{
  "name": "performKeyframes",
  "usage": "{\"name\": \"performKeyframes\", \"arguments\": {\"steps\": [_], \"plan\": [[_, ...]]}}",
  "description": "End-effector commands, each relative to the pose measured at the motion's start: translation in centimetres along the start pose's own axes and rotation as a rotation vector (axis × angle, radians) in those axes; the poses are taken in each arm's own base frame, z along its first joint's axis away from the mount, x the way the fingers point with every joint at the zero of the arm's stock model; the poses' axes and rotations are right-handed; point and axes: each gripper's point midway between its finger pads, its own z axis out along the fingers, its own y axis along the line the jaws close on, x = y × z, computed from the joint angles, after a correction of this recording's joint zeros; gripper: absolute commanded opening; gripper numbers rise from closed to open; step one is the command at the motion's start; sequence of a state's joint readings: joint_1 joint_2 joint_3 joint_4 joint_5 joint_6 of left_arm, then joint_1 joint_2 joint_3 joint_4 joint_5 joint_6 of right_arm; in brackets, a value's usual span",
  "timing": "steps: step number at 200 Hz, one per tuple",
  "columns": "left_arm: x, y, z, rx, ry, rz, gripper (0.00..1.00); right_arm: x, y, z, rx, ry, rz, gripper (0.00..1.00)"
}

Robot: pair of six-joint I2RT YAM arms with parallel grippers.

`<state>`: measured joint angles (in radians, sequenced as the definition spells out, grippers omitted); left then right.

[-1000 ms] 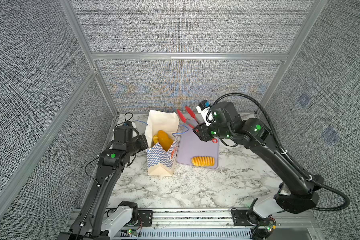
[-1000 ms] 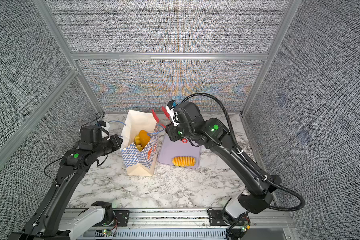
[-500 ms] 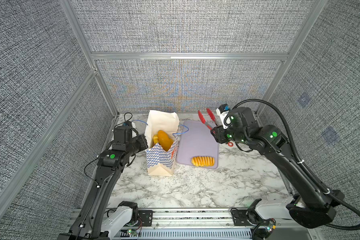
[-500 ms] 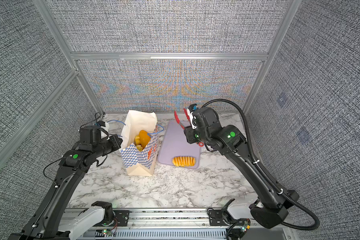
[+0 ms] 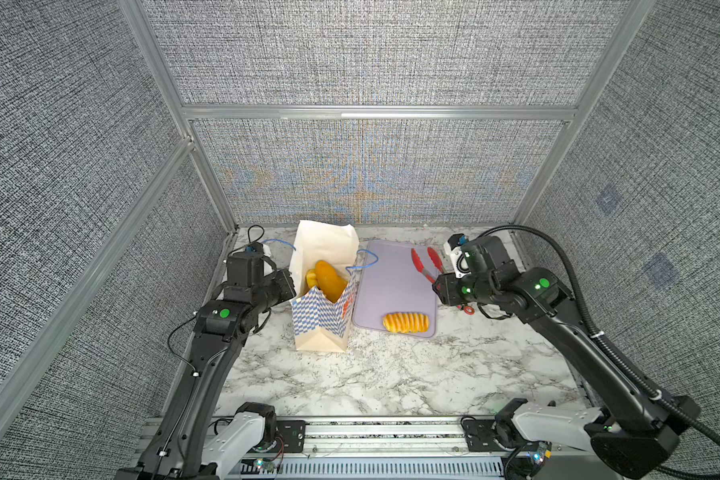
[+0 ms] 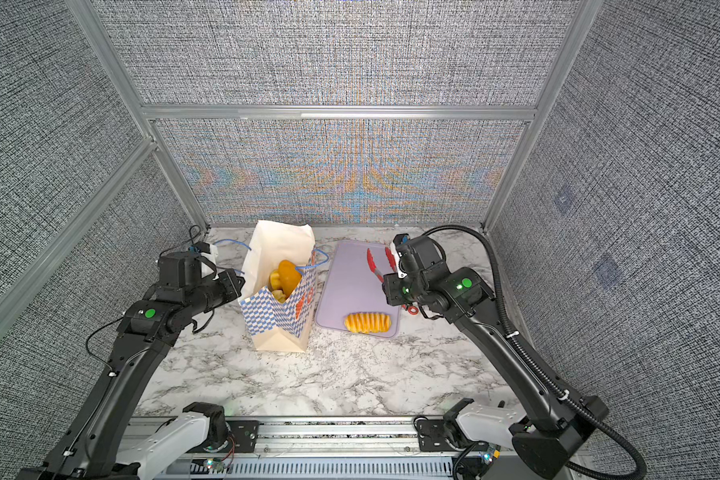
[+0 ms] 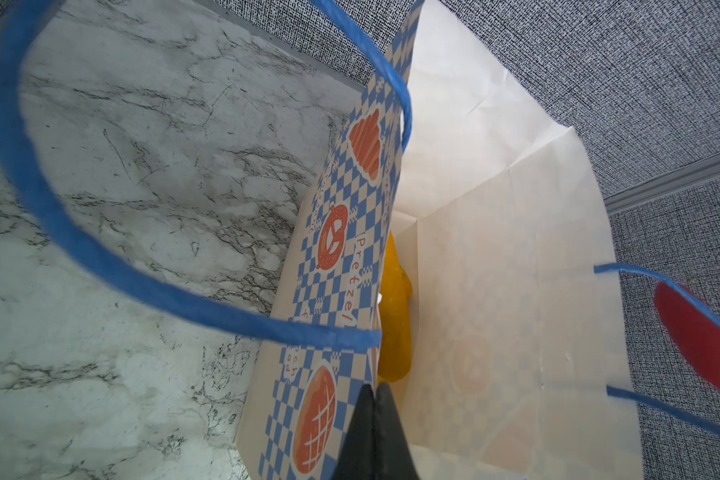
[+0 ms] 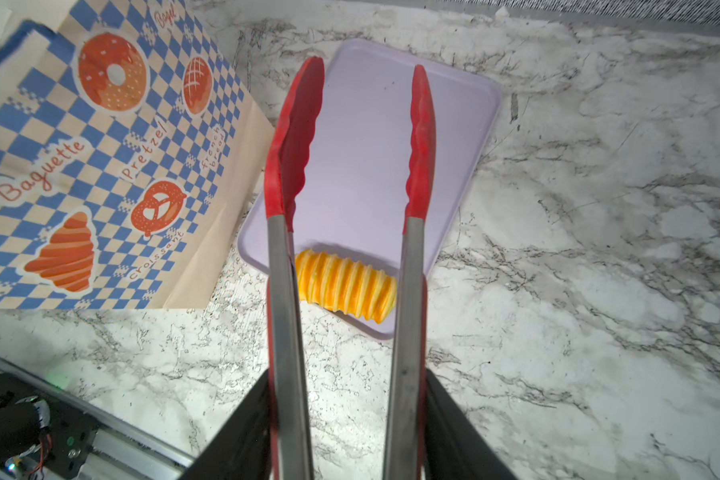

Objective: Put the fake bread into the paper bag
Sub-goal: 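Withdraw the empty tongs from the bag back over the tray, then move the open tongs toward the ridged yellow roll nearest the robot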

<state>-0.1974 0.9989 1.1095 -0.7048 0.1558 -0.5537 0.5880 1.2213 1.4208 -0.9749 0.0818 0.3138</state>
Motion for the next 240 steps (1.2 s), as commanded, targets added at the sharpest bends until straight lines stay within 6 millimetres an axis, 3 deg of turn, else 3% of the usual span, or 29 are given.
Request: {"name": "performKeyframes", "arguments": {"steps": [1,76,171,197,240], "plan": [[-0.4,0.0,-0.2,-0.005,-0.015,0.002,0.0,0.2,0.6,0.4,-0.038,-0.002,0.033,0.53],[-0.4,0.0,0.0,-0.004,-0.015,0.005,0.0,4.3,2.6,3.1,-0.112,0.14,0.05,0.51],[-0.4,0.0,0.3,-0.003,-0.011,0.005,0.0,9.2,6.1,4.1,-0.149,0.285,0.009,0.5],[-0.3,0.1,0.2,-0.004,-0.013,0.003,0.0,10.1,6.0,3.8,-0.137,0.297,0.012,0.5],[-0.2,0.1,0.2,-0.003,-0.011,0.001,0.0,12.0,4.3,3.1,-0.087,0.317,0.039,0.5]]}}
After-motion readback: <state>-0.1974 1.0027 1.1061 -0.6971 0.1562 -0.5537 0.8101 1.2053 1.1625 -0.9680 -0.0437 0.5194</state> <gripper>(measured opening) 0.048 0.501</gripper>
